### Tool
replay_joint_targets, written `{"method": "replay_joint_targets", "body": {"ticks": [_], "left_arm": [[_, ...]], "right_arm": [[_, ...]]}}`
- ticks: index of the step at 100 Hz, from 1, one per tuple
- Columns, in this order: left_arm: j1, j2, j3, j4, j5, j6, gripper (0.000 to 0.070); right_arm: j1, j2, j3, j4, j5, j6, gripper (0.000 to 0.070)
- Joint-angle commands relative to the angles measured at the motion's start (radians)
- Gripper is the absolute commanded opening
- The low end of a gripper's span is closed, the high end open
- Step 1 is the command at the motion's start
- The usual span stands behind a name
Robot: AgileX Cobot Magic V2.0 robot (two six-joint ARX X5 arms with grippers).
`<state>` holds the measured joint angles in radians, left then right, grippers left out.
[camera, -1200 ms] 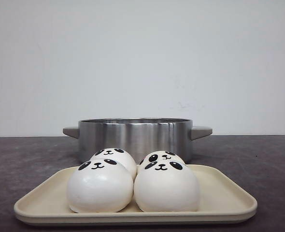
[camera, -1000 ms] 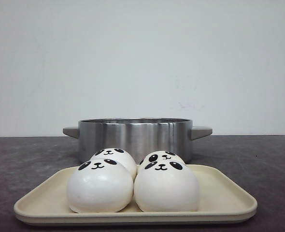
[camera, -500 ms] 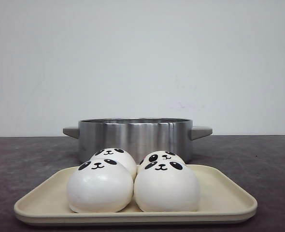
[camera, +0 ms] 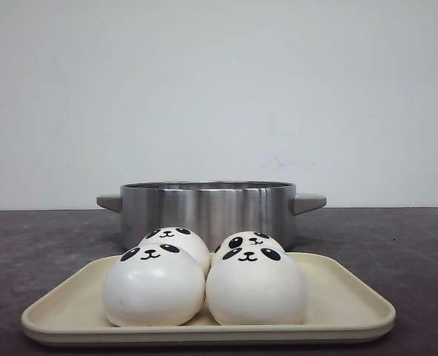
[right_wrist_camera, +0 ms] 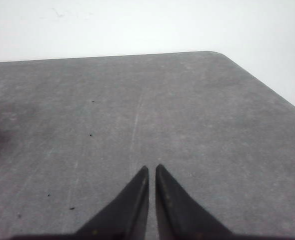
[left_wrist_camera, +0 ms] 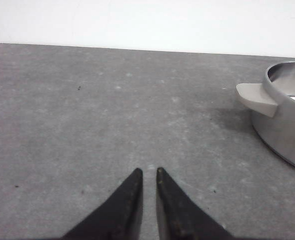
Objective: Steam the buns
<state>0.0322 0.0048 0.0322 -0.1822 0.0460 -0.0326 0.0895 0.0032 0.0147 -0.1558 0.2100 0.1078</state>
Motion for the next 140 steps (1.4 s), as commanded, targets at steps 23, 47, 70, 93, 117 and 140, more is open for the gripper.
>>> {"method": "replay_joint_targets", "body": {"ticks": [23, 47, 70, 93, 117, 140], "left_arm": [[0.002, -0.002, -0.018, -0.005, 0.014, -0.086, 0.0], [0.002, 0.002, 0.078, -0.01, 0.089, -0.387, 0.0004], [0.0, 0.152, 0.435, -0.203, 0.196, -0.225, 0.0004], [-0.018, 0.394, 0.744, -0.249, 0.227, -0.151, 0.0004], [-0.063, 0.486, 0.816, -0.254, 0.286, -0.117, 0.0684], [-0.093, 0.486, 0.816, -0.305, 0.285, -0.117, 0.07]], "right_arm": [[0.0, 0.0, -0.002, 0.105, -0.055, 0.109, 0.0015], [0.0, 0.001, 0.047, 0.222, -0.293, 0.219, 0.0007], [0.0, 0.129, 0.434, -0.062, -0.391, 0.076, 0.0007], [0.0, 0.381, 0.822, -0.341, -0.394, -0.045, 0.0007], [0.0, 0.496, 0.973, -0.37, -0.531, 0.01, 0.0622], [0.018, 0.631, 1.02, -0.378, -0.629, 0.095, 0.0662]]}}
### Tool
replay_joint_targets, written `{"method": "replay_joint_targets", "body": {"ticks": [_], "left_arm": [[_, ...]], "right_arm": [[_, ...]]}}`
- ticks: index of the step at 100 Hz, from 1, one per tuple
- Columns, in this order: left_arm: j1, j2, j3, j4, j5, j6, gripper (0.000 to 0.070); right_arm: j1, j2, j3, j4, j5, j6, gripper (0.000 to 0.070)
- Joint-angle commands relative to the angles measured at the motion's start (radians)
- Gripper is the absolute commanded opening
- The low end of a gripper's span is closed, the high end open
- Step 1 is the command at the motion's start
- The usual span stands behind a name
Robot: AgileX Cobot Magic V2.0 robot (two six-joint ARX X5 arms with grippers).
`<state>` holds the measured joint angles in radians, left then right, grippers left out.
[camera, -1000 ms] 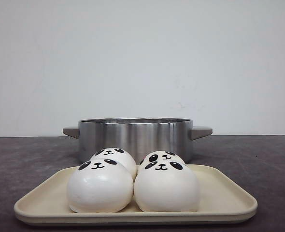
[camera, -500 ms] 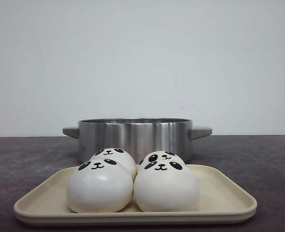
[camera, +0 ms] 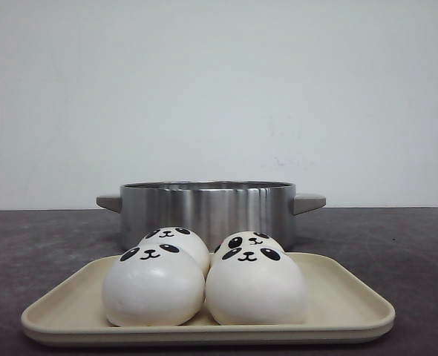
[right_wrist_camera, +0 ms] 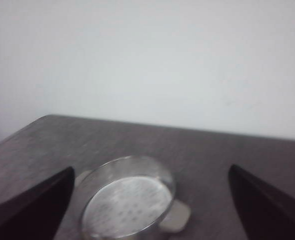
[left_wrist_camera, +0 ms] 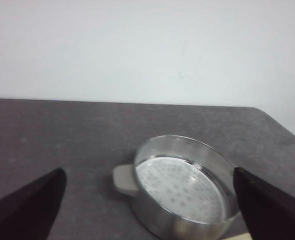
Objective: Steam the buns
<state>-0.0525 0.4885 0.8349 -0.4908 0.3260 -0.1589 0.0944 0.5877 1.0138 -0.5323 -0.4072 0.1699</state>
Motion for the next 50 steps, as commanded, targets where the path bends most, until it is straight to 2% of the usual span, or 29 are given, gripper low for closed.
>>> {"method": "replay_joint_targets", "body": {"ticks": [1, 13, 21, 27, 33, 50], "left_arm": [[-0.01, 0.003, 0.013, 0.003, 0.005, 0.01, 0.07], [-0.028, 0.003, 0.013, 0.003, 0.005, 0.01, 0.07], [-0.036, 0.003, 0.013, -0.006, 0.005, 0.01, 0.07], [-0.04, 0.003, 0.013, -0.021, 0.005, 0.01, 0.0654], [-0.044, 0.003, 0.013, -0.04, 0.005, 0.01, 0.0625], [-0.056, 0.003, 0.013, -0.082, 0.005, 0.009, 0.0626]], "right_arm": [[0.017, 0.056, 0.023, -0.002, -0.012, 0.032, 0.0662], [0.099, 0.182, 0.06, -0.065, -0.003, 0.034, 0.0662], [0.193, 0.28, 0.1, -0.136, 0.058, 0.036, 0.0661], [0.286, 0.363, 0.127, -0.184, 0.121, 0.042, 0.066], [0.369, 0.435, 0.145, -0.214, 0.151, 0.072, 0.0661], [0.518, 0.631, 0.159, -0.24, 0.153, 0.156, 0.066]]}}
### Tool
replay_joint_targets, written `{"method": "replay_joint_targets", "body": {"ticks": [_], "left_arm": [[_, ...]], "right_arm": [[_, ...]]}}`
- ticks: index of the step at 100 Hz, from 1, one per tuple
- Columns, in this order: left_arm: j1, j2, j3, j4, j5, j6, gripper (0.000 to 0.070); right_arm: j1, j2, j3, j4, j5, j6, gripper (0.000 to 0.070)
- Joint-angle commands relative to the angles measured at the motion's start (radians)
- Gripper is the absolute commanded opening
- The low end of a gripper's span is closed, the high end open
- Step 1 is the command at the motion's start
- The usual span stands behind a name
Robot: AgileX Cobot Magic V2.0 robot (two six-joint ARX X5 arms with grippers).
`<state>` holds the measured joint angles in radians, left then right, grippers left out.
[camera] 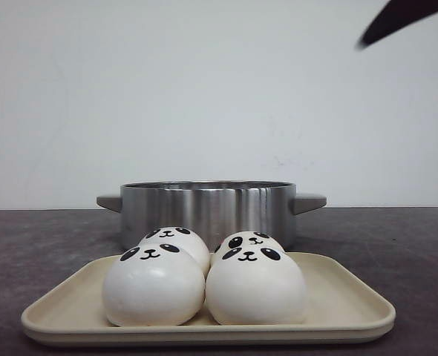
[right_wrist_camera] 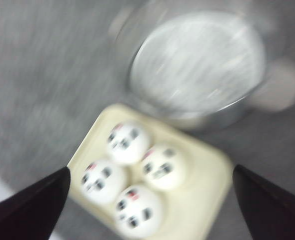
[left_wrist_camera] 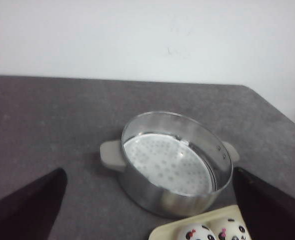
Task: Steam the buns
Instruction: 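Lower the right gripper onto the farther panda bun and grasp it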
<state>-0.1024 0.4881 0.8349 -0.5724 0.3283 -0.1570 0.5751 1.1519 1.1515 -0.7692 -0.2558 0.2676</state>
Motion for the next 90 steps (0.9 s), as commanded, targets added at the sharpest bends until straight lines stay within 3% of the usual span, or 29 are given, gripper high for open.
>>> {"method": "replay_joint_targets", "body": {"ticks": [1, 15, 22, 47, 82, 86, 90], "left_arm": [[-0.007, 0.003, 0.013, -0.002, 0.003, 0.007, 0.0626], [-0.023, 0.003, 0.013, -0.032, 0.003, 0.008, 0.0626], [-0.029, 0.003, 0.013, -0.041, 0.003, 0.007, 0.0626], [-0.058, 0.003, 0.013, -0.041, 0.003, 0.007, 0.0626], [-0.088, 0.003, 0.013, -0.041, 0.002, 0.008, 0.0626], [-0.088, 0.003, 0.013, -0.041, 0.002, 0.008, 0.0626], [-0.088, 0.003, 0.013, -0.041, 0.002, 0.008, 0.0626]], "right_arm": [[0.04, 0.072, 0.021, -0.003, 0.002, 0.061, 0.066], [0.11, 0.229, 0.021, -0.002, 0.003, 0.101, 0.0653], [0.119, 0.303, 0.021, 0.006, 0.014, 0.1, 0.0612], [0.122, 0.516, 0.021, 0.07, 0.119, 0.079, 0.0602], [0.122, 0.637, 0.021, 0.14, 0.093, 0.073, 0.0601], [0.122, 0.642, 0.021, 0.131, 0.092, 0.073, 0.0552], [0.122, 0.645, 0.021, 0.123, 0.101, 0.073, 0.0427]]}}
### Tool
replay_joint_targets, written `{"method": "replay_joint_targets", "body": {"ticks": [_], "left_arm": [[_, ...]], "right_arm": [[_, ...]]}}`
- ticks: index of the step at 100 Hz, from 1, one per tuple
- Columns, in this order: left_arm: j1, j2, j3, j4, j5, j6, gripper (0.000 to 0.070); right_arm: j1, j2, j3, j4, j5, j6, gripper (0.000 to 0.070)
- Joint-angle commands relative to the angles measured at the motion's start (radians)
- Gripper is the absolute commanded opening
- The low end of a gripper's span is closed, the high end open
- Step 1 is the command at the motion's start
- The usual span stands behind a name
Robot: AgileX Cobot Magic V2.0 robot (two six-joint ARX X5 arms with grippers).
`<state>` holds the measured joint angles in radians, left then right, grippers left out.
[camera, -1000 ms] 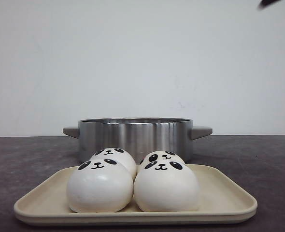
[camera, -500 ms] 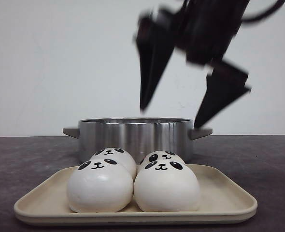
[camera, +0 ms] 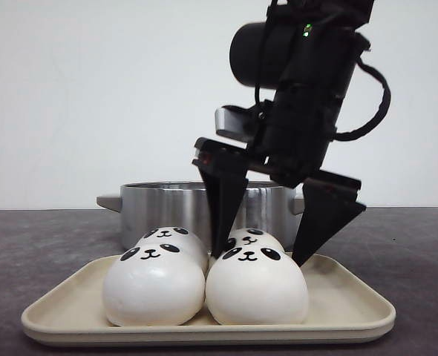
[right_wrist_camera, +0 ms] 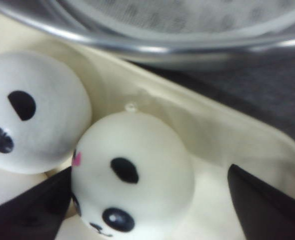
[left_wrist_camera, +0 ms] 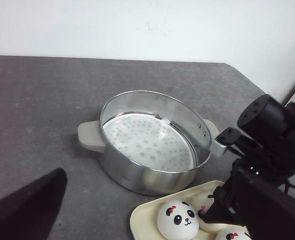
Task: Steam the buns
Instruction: 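Lower the right gripper onto the farther panda bun and grasp it, then lift the bun with the right gripper and release it into the pot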
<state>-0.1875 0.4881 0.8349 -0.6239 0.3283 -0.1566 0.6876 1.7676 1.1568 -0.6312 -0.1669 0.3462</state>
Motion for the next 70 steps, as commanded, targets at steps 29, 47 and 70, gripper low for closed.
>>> {"method": "replay_joint_targets", "body": {"ticks": [29, 47, 70], "left_arm": [[-0.003, 0.003, 0.013, 0.01, 0.002, 0.007, 0.0626], [-0.003, 0.003, 0.013, 0.009, 0.002, 0.007, 0.0626], [-0.003, 0.009, 0.013, 0.011, 0.002, 0.007, 0.0626]], "right_arm": [[0.01, 0.023, 0.034, -0.039, 0.006, -0.021, 0.0005], [0.042, -0.081, 0.163, -0.186, -0.071, -0.073, 0.0005], [0.061, -0.154, 0.509, -0.272, 0.032, -0.164, 0.0005]]}}
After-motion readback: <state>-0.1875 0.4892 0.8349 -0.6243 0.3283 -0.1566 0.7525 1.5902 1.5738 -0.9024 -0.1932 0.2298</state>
